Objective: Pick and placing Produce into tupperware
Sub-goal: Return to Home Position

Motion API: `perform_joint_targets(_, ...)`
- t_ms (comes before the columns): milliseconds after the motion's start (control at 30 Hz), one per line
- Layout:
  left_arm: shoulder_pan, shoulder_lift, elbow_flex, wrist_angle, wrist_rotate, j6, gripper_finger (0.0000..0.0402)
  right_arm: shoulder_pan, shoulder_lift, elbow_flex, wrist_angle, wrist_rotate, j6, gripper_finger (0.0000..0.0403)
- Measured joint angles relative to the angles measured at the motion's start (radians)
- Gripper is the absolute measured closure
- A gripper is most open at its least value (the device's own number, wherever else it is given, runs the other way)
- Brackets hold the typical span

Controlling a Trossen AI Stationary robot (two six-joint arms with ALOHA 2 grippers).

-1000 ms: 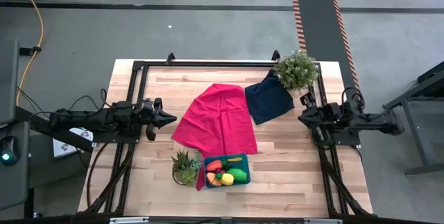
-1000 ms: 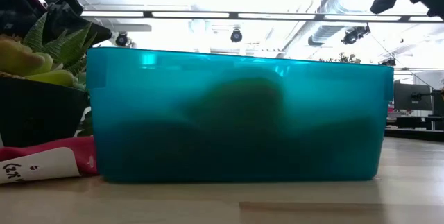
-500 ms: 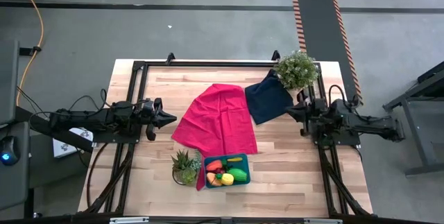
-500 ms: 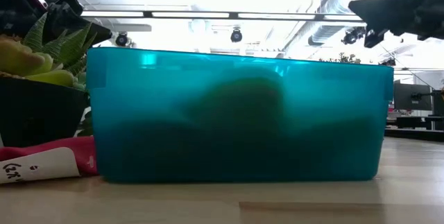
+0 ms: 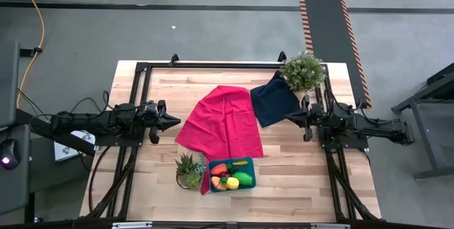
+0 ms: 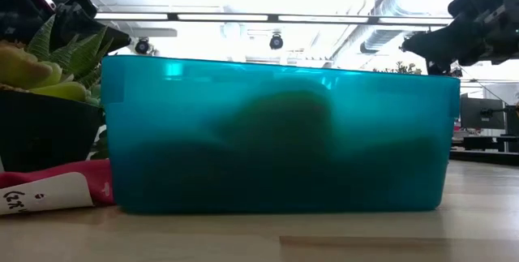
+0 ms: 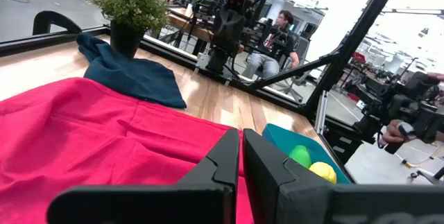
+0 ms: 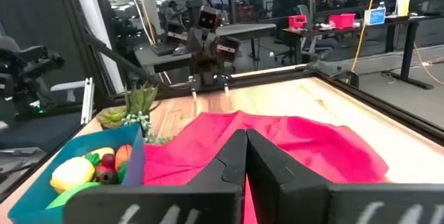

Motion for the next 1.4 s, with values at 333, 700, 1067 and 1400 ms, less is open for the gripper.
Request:
perform_joint_targets(333,0.000,0.000,0.000,0.000,0.000,0.000,0.0391,0.000,0.000,0.000,-0.002,0.041,0.038,0.0403)
perform_joint_targets(700,0.000,0.000,0.000,0.000,0.000,0.000,0.0391,0.000,0.002,0.000,-0.003,0.041,0.042,0.0403)
perform_joint_targets(1067,0.000,0.000,0.000,0.000,0.000,0.000,0.0392,0.000,0.002,0.000,-0.003,0.041,0.042,0.0403)
perform_joint_targets(1400,0.000,0.000,0.000,0.000,0.000,0.000,0.0392,0.000,0.002,-0.001,-0.003,0.041,0.041,0.0402)
